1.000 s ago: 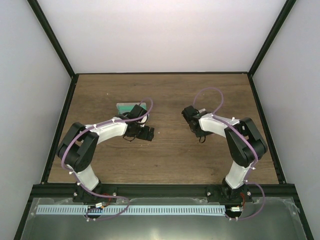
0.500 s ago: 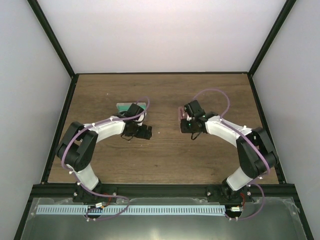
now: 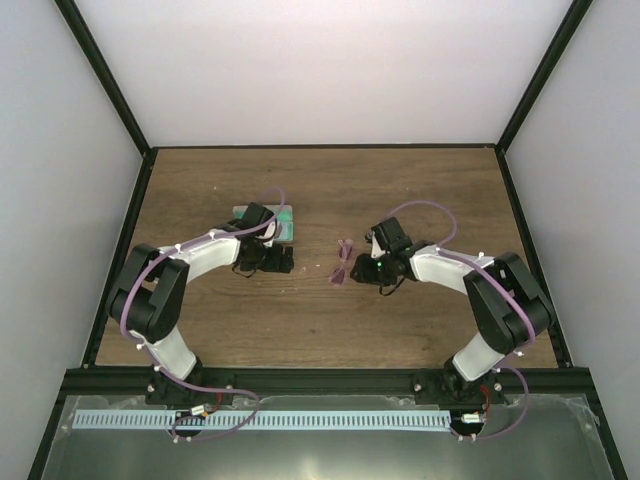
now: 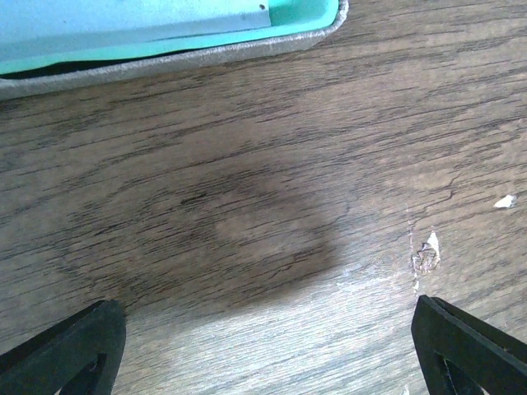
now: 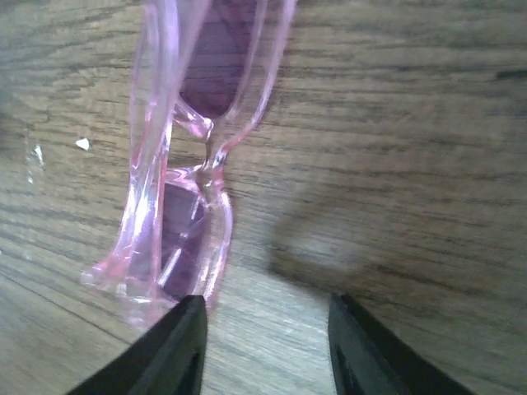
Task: Organize the sunglasses
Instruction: Adjust the sunglasses at the center of the board, then pick up the sunglasses from the center of the board.
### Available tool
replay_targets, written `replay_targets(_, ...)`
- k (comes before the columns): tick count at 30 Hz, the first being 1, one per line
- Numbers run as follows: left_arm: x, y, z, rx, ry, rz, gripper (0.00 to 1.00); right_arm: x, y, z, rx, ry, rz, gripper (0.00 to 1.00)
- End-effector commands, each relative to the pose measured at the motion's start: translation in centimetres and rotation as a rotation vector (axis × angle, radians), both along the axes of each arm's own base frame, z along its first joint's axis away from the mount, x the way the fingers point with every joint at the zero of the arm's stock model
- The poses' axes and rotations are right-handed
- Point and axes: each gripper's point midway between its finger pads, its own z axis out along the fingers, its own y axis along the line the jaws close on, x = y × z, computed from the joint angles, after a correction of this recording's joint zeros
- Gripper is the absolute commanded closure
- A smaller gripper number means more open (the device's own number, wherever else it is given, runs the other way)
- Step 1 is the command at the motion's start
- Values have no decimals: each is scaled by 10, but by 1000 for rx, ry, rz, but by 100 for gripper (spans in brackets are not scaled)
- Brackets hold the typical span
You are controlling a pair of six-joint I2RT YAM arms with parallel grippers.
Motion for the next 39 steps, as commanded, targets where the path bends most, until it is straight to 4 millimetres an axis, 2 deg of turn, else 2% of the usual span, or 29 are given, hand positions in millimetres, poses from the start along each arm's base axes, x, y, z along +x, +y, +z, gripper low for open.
replay_targets(1,-1,-2,7,-19,-10,-8,3,16,-8,18,-61,-72,-33,54)
replay_targets(7,-1,-3,6,-22,-9,-7,3,36,-10,54,-105,-157,-42,57)
replay_targets(12,1,-2,9,-18,-22,-3,3,51,-7,67,-139,-134,-115,58)
replay_targets(19,-2,-4,4,-22,0,-14,3,57,13,53,-103,-34,-194,62)
replay_targets(23,-4,-1,4,-10,-6,-19,3,46,26,43,-111,42,-217,62)
replay_targets(27,-5,-1,2,-17,-2,-16,3,28,51,30,-140,88,-183,61)
replay_targets(30,-6,-3,2,-24,1,-15,3,26,64,26,-148,86,-164,61)
replay_targets(39,-15,6,-2,4,0,-21,3,43,63,11,-231,85,-176,56)
